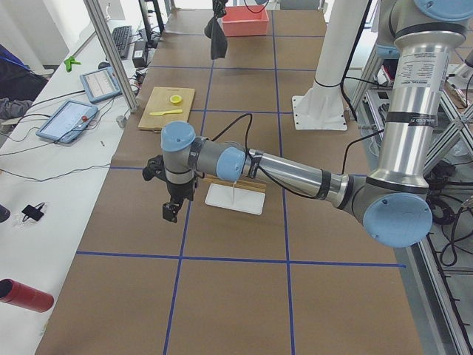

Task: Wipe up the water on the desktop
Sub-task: 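Carry the cloth with the right gripper toward the pink bin while the left arm retracts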

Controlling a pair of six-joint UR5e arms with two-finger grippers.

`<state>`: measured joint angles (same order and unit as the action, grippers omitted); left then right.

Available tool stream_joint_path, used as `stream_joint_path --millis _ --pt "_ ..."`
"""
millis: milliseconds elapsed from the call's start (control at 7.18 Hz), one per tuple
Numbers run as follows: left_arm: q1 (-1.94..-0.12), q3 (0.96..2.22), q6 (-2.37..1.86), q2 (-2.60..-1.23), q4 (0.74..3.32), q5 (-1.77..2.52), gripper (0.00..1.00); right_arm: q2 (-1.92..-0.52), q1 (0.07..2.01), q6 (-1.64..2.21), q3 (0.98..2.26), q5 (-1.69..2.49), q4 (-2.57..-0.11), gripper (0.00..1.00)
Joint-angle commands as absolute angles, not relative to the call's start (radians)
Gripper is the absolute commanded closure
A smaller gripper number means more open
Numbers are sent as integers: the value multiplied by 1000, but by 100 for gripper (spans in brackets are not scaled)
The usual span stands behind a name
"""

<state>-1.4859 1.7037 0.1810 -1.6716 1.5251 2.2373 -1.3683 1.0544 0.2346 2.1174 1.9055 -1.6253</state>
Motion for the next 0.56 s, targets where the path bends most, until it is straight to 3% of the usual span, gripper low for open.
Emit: stream_joint_path --millis 0,418 --pt "-1586 1658 207 -1611 1448 2235 1 -1519 1088 200 2187 1913 -1724 100" --pt "-1640 1728 59 -1467 1469 2368 1 -1609 1086 147 2177 1914 -1717 100"
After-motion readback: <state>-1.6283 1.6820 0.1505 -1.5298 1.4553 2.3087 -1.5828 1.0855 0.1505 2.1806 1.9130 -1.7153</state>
